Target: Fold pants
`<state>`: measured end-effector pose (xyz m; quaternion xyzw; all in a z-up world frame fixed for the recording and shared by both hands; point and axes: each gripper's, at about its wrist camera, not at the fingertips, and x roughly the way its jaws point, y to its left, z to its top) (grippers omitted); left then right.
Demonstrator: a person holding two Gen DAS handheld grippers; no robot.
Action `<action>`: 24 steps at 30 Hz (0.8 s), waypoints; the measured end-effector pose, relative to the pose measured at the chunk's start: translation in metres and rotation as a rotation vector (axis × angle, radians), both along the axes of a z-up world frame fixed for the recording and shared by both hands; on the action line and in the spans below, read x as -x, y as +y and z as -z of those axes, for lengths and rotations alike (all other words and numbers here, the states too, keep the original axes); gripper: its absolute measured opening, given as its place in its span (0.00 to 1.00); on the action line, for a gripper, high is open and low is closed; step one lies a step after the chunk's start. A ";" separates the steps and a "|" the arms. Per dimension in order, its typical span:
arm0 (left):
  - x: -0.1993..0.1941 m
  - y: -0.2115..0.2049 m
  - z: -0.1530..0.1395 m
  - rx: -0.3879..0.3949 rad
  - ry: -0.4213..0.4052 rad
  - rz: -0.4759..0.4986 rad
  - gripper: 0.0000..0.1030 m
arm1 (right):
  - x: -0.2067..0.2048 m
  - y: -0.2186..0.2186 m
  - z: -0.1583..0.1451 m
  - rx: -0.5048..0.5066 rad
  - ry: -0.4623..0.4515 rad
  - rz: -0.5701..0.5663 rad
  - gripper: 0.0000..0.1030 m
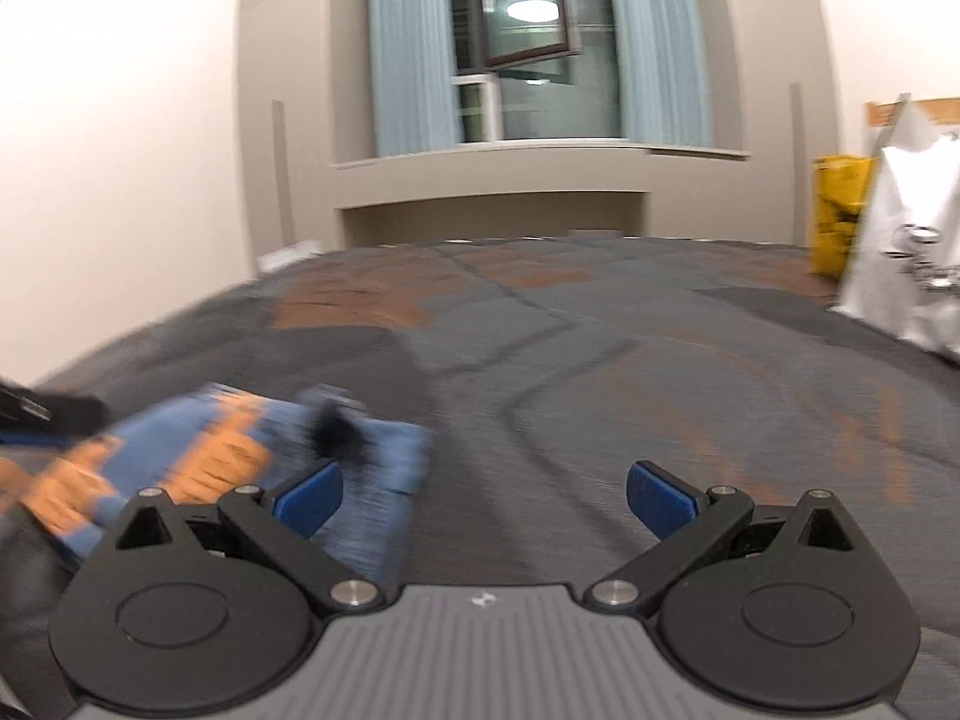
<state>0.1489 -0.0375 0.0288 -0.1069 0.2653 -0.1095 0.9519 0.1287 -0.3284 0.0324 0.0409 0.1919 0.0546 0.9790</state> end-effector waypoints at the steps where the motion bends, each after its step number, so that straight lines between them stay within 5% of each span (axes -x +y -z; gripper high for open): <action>1: -0.001 0.005 0.004 -0.010 0.015 -0.023 0.99 | -0.002 0.008 -0.002 -0.009 0.000 -0.025 1.00; 5: -0.005 0.014 0.022 -0.059 0.095 -0.017 0.99 | -0.014 0.038 0.002 0.049 0.058 -0.057 1.00; 9: 0.001 0.027 0.034 -0.051 0.085 0.024 0.99 | -0.017 0.042 0.016 0.160 0.123 -0.010 1.00; 13: 0.004 0.034 0.038 -0.043 0.077 0.048 0.99 | -0.011 0.022 0.020 0.065 0.153 -0.058 1.00; 16: 0.000 0.042 0.026 0.018 0.099 0.036 0.99 | -0.008 0.017 0.013 0.048 0.126 -0.072 1.00; 19: -0.009 0.040 0.009 0.045 0.037 0.038 0.99 | -0.006 0.020 0.002 0.068 0.048 -0.058 1.00; 22: -0.032 0.025 -0.001 -0.032 -0.009 0.051 0.99 | -0.021 0.023 -0.008 0.066 0.009 -0.039 1.00; 24: -0.056 0.013 0.001 -0.095 0.053 0.041 0.99 | -0.035 0.024 -0.009 0.074 0.015 -0.019 1.00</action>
